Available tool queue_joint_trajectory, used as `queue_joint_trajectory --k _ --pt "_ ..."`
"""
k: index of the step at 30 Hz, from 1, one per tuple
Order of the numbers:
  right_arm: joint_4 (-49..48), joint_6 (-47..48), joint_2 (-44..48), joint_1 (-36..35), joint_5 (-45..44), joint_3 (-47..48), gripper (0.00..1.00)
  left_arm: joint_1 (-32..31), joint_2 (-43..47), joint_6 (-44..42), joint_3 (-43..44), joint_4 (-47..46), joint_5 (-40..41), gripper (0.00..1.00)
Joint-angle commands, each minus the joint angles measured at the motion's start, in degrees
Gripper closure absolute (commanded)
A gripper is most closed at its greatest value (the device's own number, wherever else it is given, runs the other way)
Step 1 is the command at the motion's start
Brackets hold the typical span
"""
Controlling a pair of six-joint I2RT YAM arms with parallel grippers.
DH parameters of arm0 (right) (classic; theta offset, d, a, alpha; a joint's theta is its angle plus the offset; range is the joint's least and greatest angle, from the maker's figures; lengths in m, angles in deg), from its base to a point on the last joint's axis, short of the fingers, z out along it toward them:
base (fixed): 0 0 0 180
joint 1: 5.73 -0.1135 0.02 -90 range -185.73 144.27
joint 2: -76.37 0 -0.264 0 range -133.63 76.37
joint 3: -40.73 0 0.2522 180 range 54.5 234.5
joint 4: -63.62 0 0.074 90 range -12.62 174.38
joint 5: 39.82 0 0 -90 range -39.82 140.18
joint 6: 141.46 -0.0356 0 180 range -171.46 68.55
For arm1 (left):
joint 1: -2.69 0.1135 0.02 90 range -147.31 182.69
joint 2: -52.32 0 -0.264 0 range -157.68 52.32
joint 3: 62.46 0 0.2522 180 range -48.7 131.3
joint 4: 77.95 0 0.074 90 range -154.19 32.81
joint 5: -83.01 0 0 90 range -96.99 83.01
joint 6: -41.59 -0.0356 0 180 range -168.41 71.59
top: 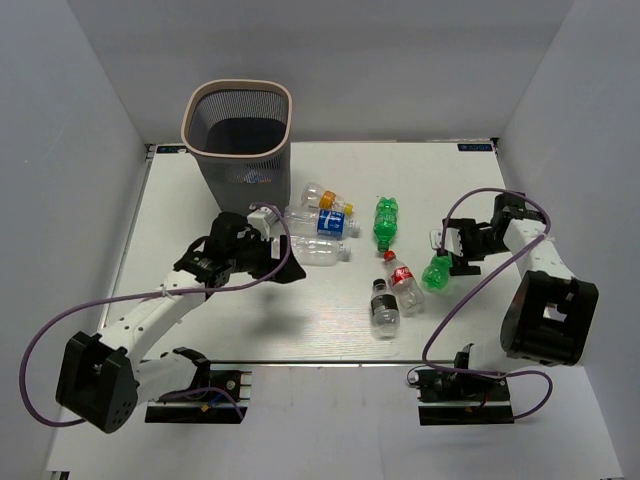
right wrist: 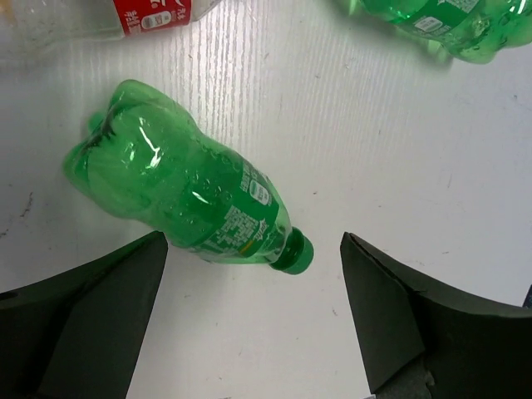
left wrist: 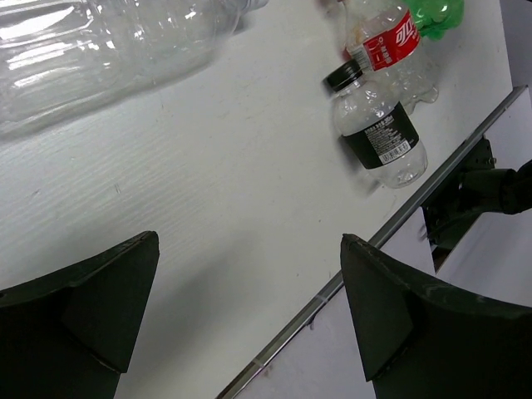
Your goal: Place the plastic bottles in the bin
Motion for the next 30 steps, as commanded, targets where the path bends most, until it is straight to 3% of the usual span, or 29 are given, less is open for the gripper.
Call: queue_joint_trajectory --k 1,17,27,30 --pt "2.38 35.91 -1.41 -0.41 3.33 1.31 0.10 -1.22 -1.79 0.85 -0.38 -1.93 0.42 0.00" --pt "2.03 44.79 -7.56 -2.43 -0.10 -0.54 0.10 -6.76 -6.98 3.04 1.20 -3.51 0.95 0.00" --pt "0.98 42.78 -12.76 -4.19 -3.44 -1.33 0.10 -10.81 -10.23 4.71 5.32 -3.51 4.81 0.00" --pt "2.47 39.36 -13.20 -4.63 -3.44 -0.54 0.19 -12.21 -11.90 4.71 6.21 -3.51 5.52 0.00"
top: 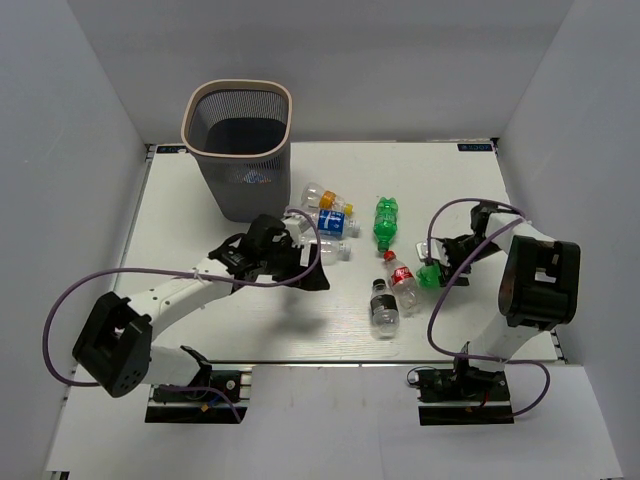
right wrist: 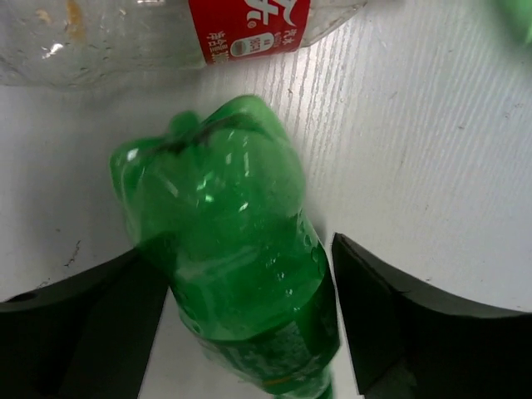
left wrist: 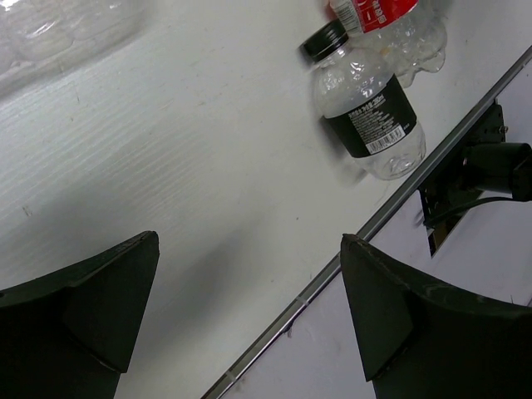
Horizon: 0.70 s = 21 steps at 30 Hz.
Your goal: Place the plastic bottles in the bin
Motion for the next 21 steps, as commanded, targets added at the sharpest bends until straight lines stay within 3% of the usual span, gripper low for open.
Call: queue_joint_trajectory --k 1,4,5,7,8,10,13,17,18,19,21 --pt "3.03 38.22 -0.41 -0.59 -0.23 0.66 0.24 -1.83 -0.54 0.60 3.21 -1.00 1.56 0.00" --pt "6.47 33.38 -0.24 -0.59 0.21 3.38 0.46 -2.36 -1.16 1.13 2.70 -1.00 2.79 0.00" --pt "7.26 29.72 -0.24 -0.50 0.39 5.65 0.61 -2.36 -1.16 1.74 2.69 -1.70 3.57 0.00" --pt "9.90 26.88 0.20 -0.41 0.74 7.60 0.72 -2.36 -0.63 2.36 1.47 -2.40 4.10 0.00" --pt "10.43 22.34 0.64 -0.41 1.78 9.61 0.83 -2.36 -0.02 2.36 1.46 -2.41 4.81 0.00" --pt "11.57 17.93 1.34 -0.41 3.46 14.10 0.90 -2.36 1.38 3.07 0.32 -2.41 5.51 0.00" --pt "13.76 -0.57 1.35 -1.29 12.92 25.22 1.00 -2.36 3.49 4.20 -2.14 -3.54 6.31 0.00" --pt "11.76 -19.59 0.38 -4.97 24.72 39.92 1.00 -2.36 6.75 5.53 -5.92 -4.08 6.31 0.00" --pt "9.57 -22.93 0.47 -6.98 28.91 40.74 1.00 -2.36 7.54 5.53 -6.44 -4.08 6.31 0.00" --pt "2.50 -40.02 0.64 -10.22 29.82 41.79 1.00 -2.36 7.54 6.05 -7.23 -4.08 6.31 0.00" --pt "-15.32 -57.65 1.61 -13.83 31.23 41.27 1.00 -2.36 8.25 6.05 -7.86 -4.08 6.31 0.00"
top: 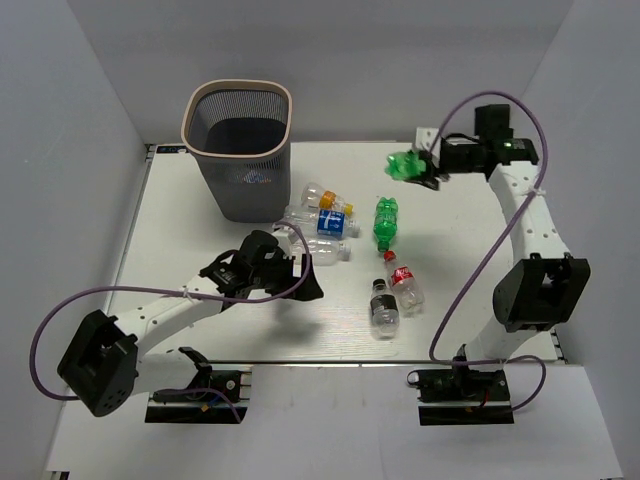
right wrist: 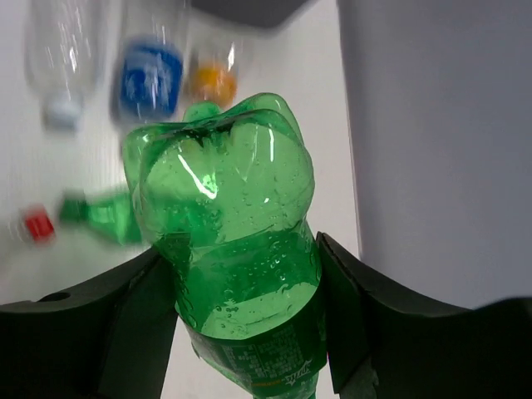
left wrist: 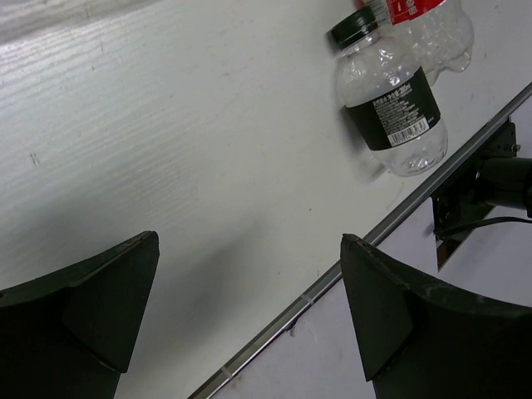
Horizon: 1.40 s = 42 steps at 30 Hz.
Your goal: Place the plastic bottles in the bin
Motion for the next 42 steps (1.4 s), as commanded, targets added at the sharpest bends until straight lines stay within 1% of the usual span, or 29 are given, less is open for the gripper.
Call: queue_joint_trajectory --k 1,2,3,4,5,6,7,8,9,10,11,12,14,15,18,19,20,22,23,27,30,31,33,35,36,37,38,39,42 --pt "-21.20 -40.59 0.67 -8.29 9.95 0.44 1.00 -0.18 3.39 1.61 -1.41 -1.17 0.58 0.00" --pt "-28.29 -48.60 0.06 -9.37 9.43 0.70 1.00 -0.18 3.93 1.62 -1.93 -1.17 0.58 0.00" --pt "-34.54 -52.34 -0.73 -11.73 8.20 1.23 1.00 -0.18 4.45 2.14 -1.94 -1.17 1.19 0.00" --pt "-40.61 -59.86 -3.09 -15.06 7.50 3.67 1.00 -0.18 4.98 2.15 -2.46 -1.17 1.20 0.00" --pt "-45.80 -67.68 -4.33 -16.05 5.92 4.91 1.00 -0.18 5.77 2.67 -3.07 -1.17 1.20 0.00" --pt "-47.77 -70.98 -6.69 -16.84 4.95 6.49 1.00 -0.18 5.78 2.67 -3.08 -1.17 1.72 0.00" --pt "-49.96 -74.05 -7.93 -17.63 1.29 9.55 1.00 -0.18 6.30 2.67 -3.60 -1.17 1.72 0.00" --pt "-56.86 -83.22 -9.08 -19.90 0.03 14.11 1.00 -0.18 6.30 3.28 -3.61 -1.69 1.72 0.00" --pt "-59.02 -85.66 -12.66 -20.36 -0.77 15.89 1.00 -0.18 6.91 3.29 -4.22 -1.70 1.72 0.00" --pt "-60.52 -87.77 -14.00 -21.41 -3.38 21.48 1.00 -0.18 7.44 3.90 -4.22 -1.70 1.72 0.00" --pt "-62.79 -92.67 -15.14 -22.46 -4.28 23.45 1.00 -0.18 7.45 3.91 -4.75 -1.70 1.72 0.00" --pt "-64.91 -94.11 -18.81 -22.91 -5.07 25.21 1.00 -0.18 8.06 3.91 -4.75 -1.70 1.72 0.00" --pt "-68.26 -100.25 -22.16 -24.49 -5.61 31.79 1.00 -0.18 8.68 4.43 -5.37 -1.70 1.72 0.00" --pt "-71.83 -102.89 -24.27 -24.84 -6.04 32.86 1.00 -0.18 8.68 4.43 -5.37 -1.70 1.72 0.00" --pt "-77.56 -108.77 -26.22 -26.77 -7.36 32.35 1.00 -0.18 9.20 4.43 -5.89 -1.70 1.72 0.00" --pt "-84.54 -109.50 -26.23 -27.74 -7.71 30.34 1.00 -0.18 8.59 4.43 -5.89 -1.70 1.11 0.00" --pt "-87.49 -111.77 -26.23 -28.70 -9.11 29.02 1.00 -0.18 8.07 4.43 -5.89 -1.70 1.11 0.00" --pt "-96.97 -112.23 -27.01 -30.28 -9.91 26.99 1.00 -0.18 7.45 4.43 -5.89 -1.70 0.40 0.00" --pt "-98.31 -112.32 -28.06 -30.73 -11.65 27.51 1.00 -0.18 7.45 4.43 -5.89 -1.70 0.40 0.00" --pt "-98.15 -111.79 -35.09 -33.01 -15.27 38.46 1.00 -0.18 6.30 4.96 -4.67 -1.70 -0.83 0.00" --pt "-98.24 -111.00 -37.56 -34.16 -20.18 38.24 0.99 -0.18 5.60 4.96 -4.05 -0.99 -0.83 0.00" --pt "-99.02 -110.91 -37.91 -34.77 -20.37 38.06 0.95 -0.18 5.60 4.96 -4.05 -0.47 -0.83 0.00" --pt "-99.64 -110.04 -39.93 -35.13 -20.89 36.40 0.83 -0.18 5.08 4.96 -2.82 -0.47 -0.83 0.00" --pt "-97.99 -109.42 -43.16 -35.48 -22.30 36.82 0.61 -0.18 5.07 6.53 -2.21 0.06 0.40 0.00" --pt "-96.67 -108.20 -43.97 -35.22 -23.18 39.18 0.46 -0.18 5.07 6.54 -2.20 0.06 1.19 0.00" --pt "-96.31 -107.58 -45.02 -35.22 -23.36 40.16 0.24 -0.18 5.07 7.33 -1.42 0.06 1.98 0.00" --pt "-95.61 -106.96 -45.99 -35.13 -23.80 40.25 0.15 -0.18 5.07 7.86 -1.41 0.58 3.73 0.00" --pt "-95.86 -106.87 -45.74 -34.69 -23.02 39.38 0.10 -0.18 5.07 7.86 0.16 0.59 4.61 0.00" --pt "-98.15 -105.47 -41.63 -33.99 -19.33 34.74 0.10 -0.18 2.54 12.06 2.80 1.63 11.71 0.00"
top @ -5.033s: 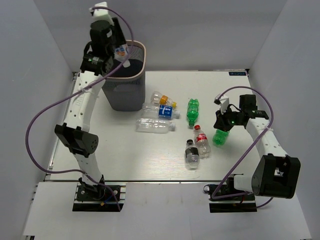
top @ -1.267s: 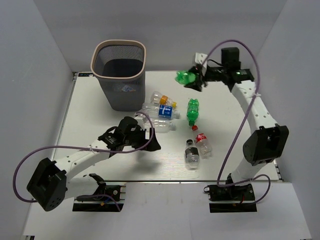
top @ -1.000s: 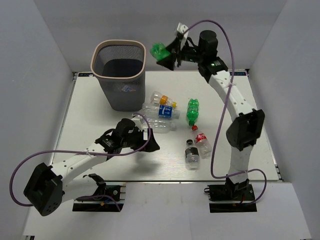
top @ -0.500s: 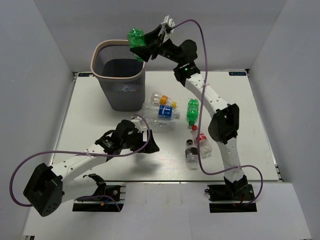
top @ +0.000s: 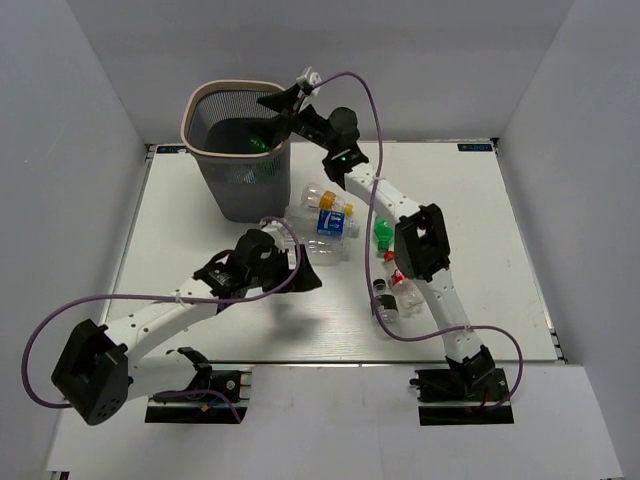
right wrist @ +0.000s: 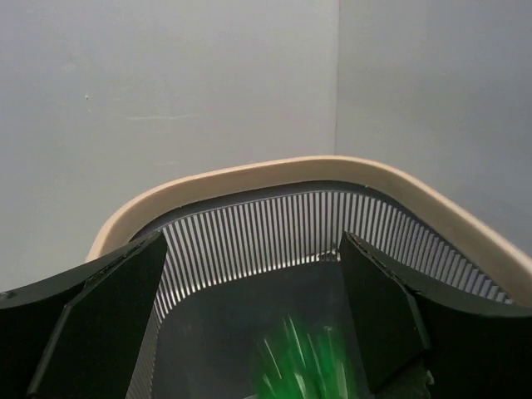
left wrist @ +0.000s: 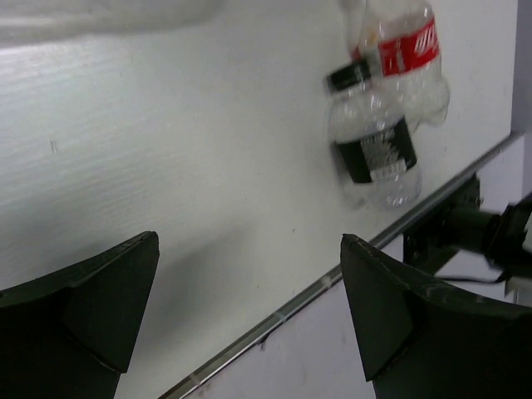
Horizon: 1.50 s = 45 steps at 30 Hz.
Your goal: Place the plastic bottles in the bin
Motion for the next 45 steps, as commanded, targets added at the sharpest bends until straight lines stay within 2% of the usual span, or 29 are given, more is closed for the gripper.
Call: queue_joint_trajectory --k 1,4,6,8,9,10,11,12,13,14,15,16,17,18,20,21,22,23,24,27,29,38,45 --pt "-4.19 2.21 4.62 1.31 1.62 -1.78 0.10 -0.18 -1.72 5.56 5.12 0.73 7.98 0.00" --pt "-4.72 5.71 14.50 2.72 -0.99 -9.58 0.10 -0.18 -6.45 8.03 9.25 0.20 9.04 0.00" --pt "-1.23 8.00 16.74 4.73 -1.80 -9.35 0.10 -0.18 -9.87 8.56 11.28 -2.78 9.04 0.00" --pt "6.16 10.80 20.69 6.31 -4.26 -7.59 0.42 -0.18 -11.99 7.52 12.86 -5.93 7.82 0.00" --pt "12.01 12.21 23.05 7.80 -5.40 -7.93 0.57 -0.18 -13.30 4.11 14.08 -5.43 7.81 0.02" --pt "13.81 13.09 25.86 9.56 -5.76 -9.59 0.84 -0.18 -16.71 1.29 18.36 -1.95 7.81 0.04" --pt "15.66 14.15 27.37 10.45 -6.20 -10.91 0.95 -0.18 -18.75 -2.39 21.27 0.96 7.29 0.08" --pt "21.77 15.03 30.60 12.46 -6.11 -13.80 1.00 -0.18 -21.03 -10.78 24.61 4.47 7.28 0.15" --pt "24.18 15.99 33.85 14.39 -5.76 -17.22 1.00 -0.18 -25.58 -15.73 31.43 7.98 7.28 0.20" --pt "26.46 18.96 35.37 15.54 -4.80 -18.99 1.00 -0.79 -27.80 -20.13 34.89 15.59 8.33 0.23" --pt "32.92 19.69 38.60 18.08 -4.01 -23.01 1.00 -0.79 -29.65 -28.27 37.88 18.71 8.86 0.29" --pt "34.90 20.74 41.42 20.80 -2.70 -27.14 0.97 -0.79 -31.06 -32.35 42.26 21.27 9.39 0.30" --pt "39.80 23.36 42.58 22.13 3.41 -28.92 0.51 -1.49 -32.55 -35.35 43.61 23.12 10.87 0.30" --pt "43.33 26.08 44.94 24.58 5.29 -32.16 0.39 -1.50 -32.57 -37.91 44.50 24.18 12.10 0.30" --pt "57.09 32.68 48.37 27.83 11.09 -36.14 0.10 -2.02 -33.09 -46.78 44.50 24.19 14.73 0.32" --pt "60.55 37.40 49.17 29.34 11.98 -39.98 0.10 -2.02 -33.88 -48.81 44.50 23.67 15.71 0.32" --pt "68.16 41.10 51.01 30.66 12.86 -41.84 0.10 -2.55 -34.58 -52.57 44.50 24.45 16.33 0.32" --pt "69.54 42.18 52.07 31.54 13.31 -43.86 0.10 -2.55 -35.54 -53.74 45.11 25.33 17.73 0.32" --pt "70.60 43.15 54.78 33.11 14.53 -53.02 0.10 -2.55 -36.60 -54.54 45.64 27.60 19.31 0.32" --pt "70.26 47.11 61.81 35.41 14.63 -62.29 0.10 -3.08 -38.89 -57.79 45.39 27.71 21.43 0.32" --pt "70.43 48.70 65.51 35.33 14.81 -64.09 0.10 -3.08 -38.89 -59.81 44.86 25.52 22.66 0.32" --pt "73.68 47.91 68.51 37.53 18.59 -69.10 0.10 -3.08 -44.26 -65.44 42.40 18.67 25.21 0.27" --pt "75.26 47.73 69.40 37.53 19.82 -70.95 0.10 -3.08 -48.38 -66.85 40.12 16.73 20.91 0.27"
